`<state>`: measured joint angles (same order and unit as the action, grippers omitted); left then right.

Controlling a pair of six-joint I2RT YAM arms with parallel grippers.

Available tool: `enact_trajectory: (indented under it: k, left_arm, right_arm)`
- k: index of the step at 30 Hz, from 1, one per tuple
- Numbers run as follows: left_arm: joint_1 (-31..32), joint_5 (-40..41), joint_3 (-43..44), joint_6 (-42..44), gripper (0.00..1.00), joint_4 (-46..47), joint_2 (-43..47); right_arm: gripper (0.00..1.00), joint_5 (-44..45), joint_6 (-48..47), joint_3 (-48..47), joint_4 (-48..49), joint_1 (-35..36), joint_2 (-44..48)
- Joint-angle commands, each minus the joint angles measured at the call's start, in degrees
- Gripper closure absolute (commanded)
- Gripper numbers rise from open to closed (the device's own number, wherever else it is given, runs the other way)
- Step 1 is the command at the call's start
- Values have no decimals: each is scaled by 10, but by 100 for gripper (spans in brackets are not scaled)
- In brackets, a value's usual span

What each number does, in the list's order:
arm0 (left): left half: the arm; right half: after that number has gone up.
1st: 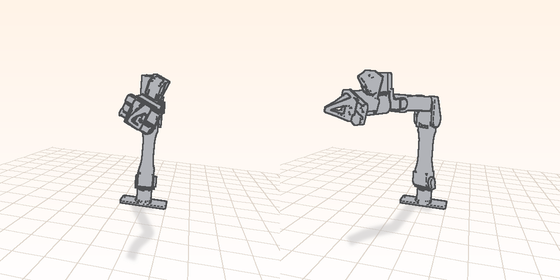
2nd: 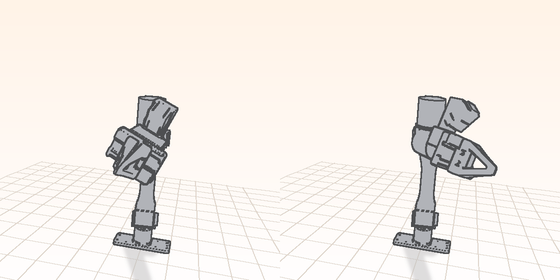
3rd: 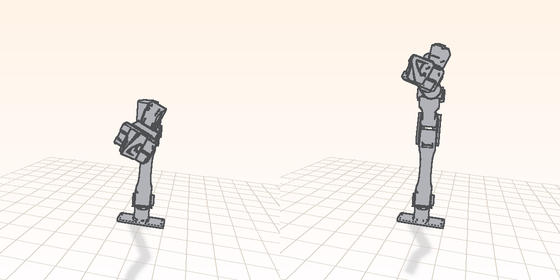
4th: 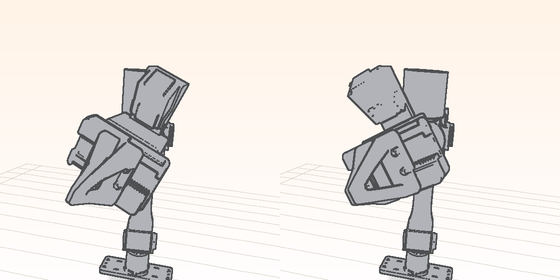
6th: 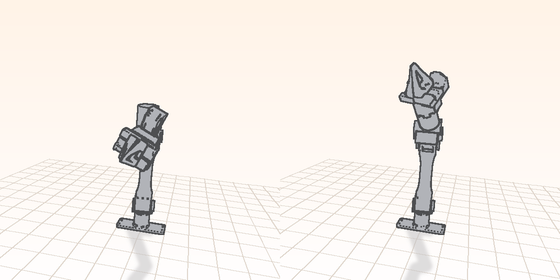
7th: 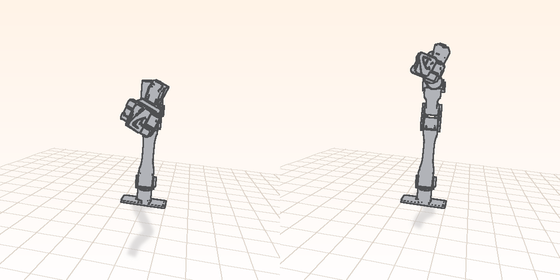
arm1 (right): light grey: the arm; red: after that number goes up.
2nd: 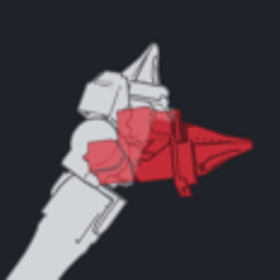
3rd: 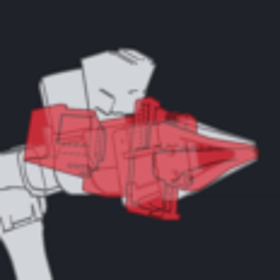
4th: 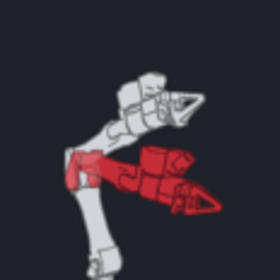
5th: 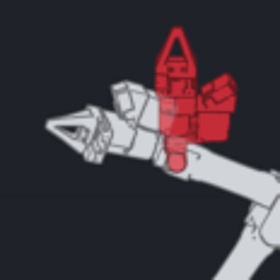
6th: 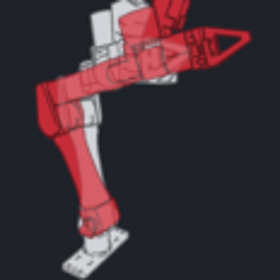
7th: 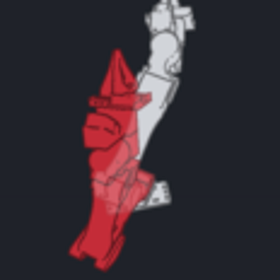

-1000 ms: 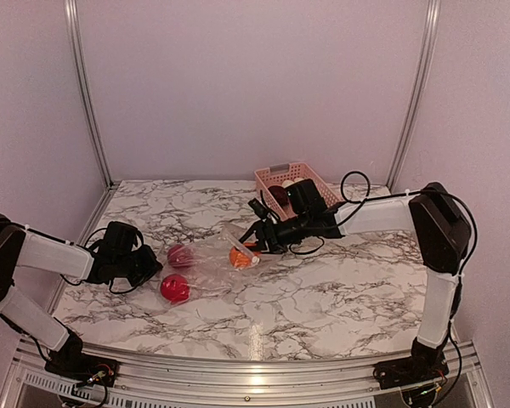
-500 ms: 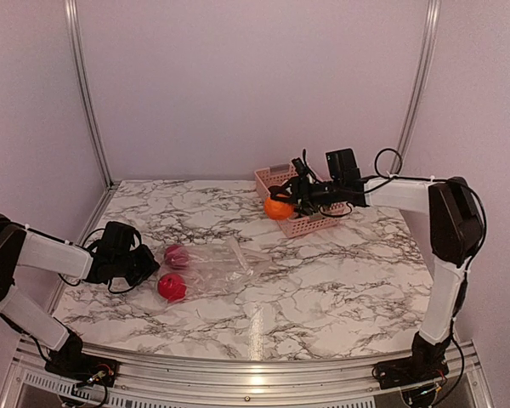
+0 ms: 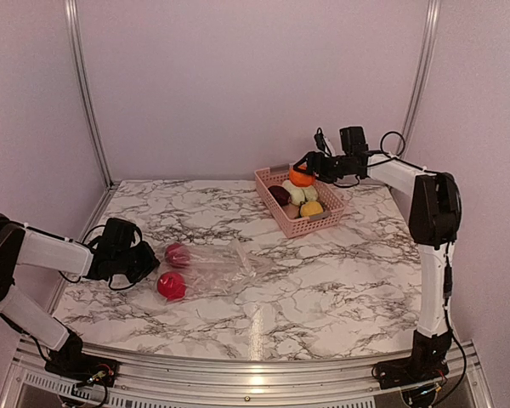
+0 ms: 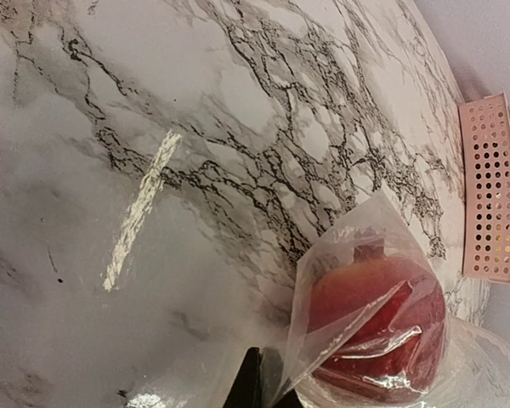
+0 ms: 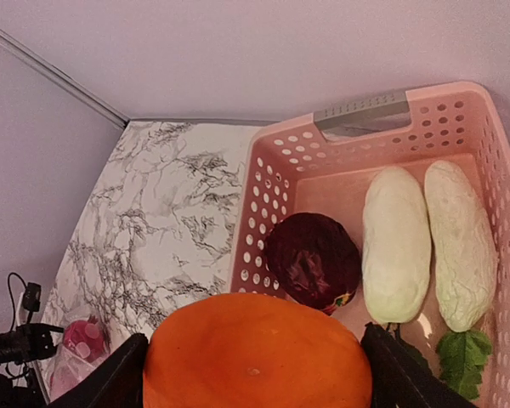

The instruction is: Open the zip-top bag and remove the fake food

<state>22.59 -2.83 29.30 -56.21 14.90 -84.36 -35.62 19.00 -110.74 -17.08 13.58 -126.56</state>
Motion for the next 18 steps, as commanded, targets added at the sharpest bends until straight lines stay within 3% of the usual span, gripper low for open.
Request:
enact_trajectory:
  k: [1,5,18]
  left_arm:
    - [-3,16,17,16,100,-30,-3]
    - [-4,19,25,23,100,-43,-7]
    - [-3,13,40,45,97,-64,-14]
  right_arm:
    - [26,59,-71,-41,-102,8,-31]
    - [25,59,-88,-30,-114,8,-38]
    - [1,84,-147,-75,-180,20,-34]
